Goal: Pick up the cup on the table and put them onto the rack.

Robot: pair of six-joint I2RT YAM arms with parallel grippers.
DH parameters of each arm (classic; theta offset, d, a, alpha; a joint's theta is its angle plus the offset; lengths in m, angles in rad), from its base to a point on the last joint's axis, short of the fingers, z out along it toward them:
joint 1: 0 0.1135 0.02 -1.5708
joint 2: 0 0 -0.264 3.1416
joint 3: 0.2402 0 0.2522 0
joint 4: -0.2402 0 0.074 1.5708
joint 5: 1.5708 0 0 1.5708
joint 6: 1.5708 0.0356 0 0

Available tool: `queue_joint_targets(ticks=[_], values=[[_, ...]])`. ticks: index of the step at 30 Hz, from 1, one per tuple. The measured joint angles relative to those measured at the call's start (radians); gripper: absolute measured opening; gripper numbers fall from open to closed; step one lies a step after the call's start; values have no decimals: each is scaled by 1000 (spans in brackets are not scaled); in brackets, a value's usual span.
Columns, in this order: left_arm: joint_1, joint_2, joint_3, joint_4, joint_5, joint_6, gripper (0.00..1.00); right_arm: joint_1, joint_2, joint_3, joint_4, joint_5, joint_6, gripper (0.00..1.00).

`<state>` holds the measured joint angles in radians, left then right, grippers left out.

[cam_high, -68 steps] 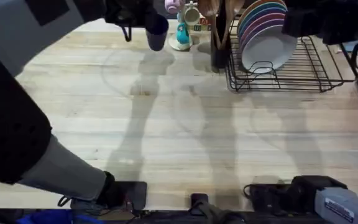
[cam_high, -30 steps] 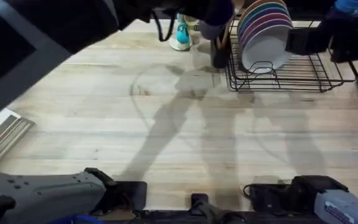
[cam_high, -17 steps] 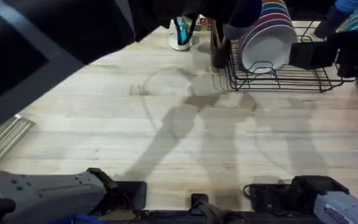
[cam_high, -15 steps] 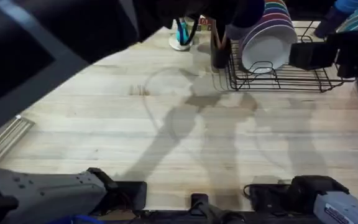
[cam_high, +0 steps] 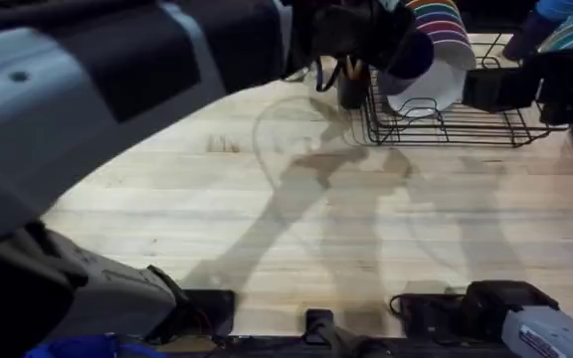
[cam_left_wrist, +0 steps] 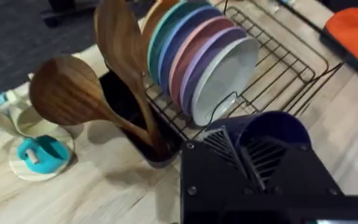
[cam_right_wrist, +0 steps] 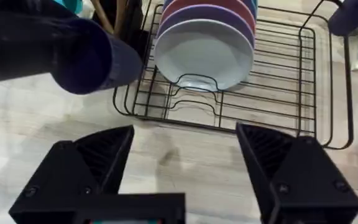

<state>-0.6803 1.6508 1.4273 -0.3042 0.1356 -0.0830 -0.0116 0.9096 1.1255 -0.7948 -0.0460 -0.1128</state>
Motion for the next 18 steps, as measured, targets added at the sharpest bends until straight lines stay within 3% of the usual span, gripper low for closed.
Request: queue_joint_targets(ticks=[18], values=[[0,149,0,35,50,-15,41,0,0,0,0,0,0,993]])
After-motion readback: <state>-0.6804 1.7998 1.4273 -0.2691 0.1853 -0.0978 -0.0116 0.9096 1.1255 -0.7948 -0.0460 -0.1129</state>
